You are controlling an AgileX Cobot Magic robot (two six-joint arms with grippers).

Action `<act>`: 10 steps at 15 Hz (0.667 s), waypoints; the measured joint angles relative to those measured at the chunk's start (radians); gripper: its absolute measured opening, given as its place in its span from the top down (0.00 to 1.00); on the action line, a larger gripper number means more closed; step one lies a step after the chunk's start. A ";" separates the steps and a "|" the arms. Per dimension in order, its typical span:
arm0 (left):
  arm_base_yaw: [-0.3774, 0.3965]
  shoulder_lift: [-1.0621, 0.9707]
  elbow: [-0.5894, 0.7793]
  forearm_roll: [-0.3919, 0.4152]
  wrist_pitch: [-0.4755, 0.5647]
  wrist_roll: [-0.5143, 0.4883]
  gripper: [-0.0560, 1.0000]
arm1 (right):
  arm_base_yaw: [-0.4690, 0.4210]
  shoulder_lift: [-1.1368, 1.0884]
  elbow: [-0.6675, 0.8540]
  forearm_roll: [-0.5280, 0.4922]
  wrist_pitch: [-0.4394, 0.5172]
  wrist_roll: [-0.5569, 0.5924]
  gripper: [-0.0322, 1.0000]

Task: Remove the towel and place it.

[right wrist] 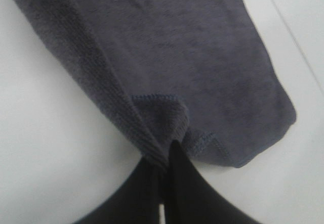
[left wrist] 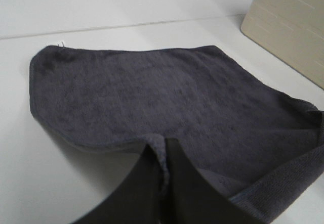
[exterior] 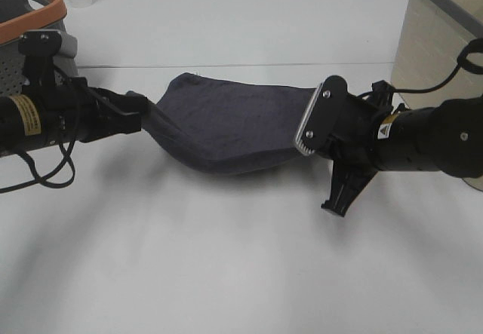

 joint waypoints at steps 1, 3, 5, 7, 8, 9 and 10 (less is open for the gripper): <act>0.000 0.000 0.022 0.014 -0.002 0.000 0.95 | 0.006 0.000 0.031 -0.011 0.000 0.000 0.95; 0.000 0.000 0.055 0.034 -0.002 0.000 0.95 | 0.007 0.005 0.073 -0.032 0.000 0.000 0.95; 0.000 0.000 0.079 0.039 0.008 0.000 0.95 | 0.007 0.039 0.086 -0.034 0.000 0.000 0.95; 0.000 0.000 0.086 0.075 0.042 0.000 0.90 | 0.009 0.062 0.086 -0.035 0.000 0.010 0.93; 0.000 0.000 0.086 0.092 0.054 -0.006 0.79 | 0.009 0.062 0.086 -0.035 -0.001 0.021 0.83; 0.000 0.000 0.086 0.098 0.055 -0.014 0.70 | 0.009 0.062 0.086 -0.035 -0.003 0.031 0.69; 0.000 0.000 0.086 0.107 0.055 -0.030 0.54 | 0.009 0.062 0.086 -0.035 -0.001 0.033 0.60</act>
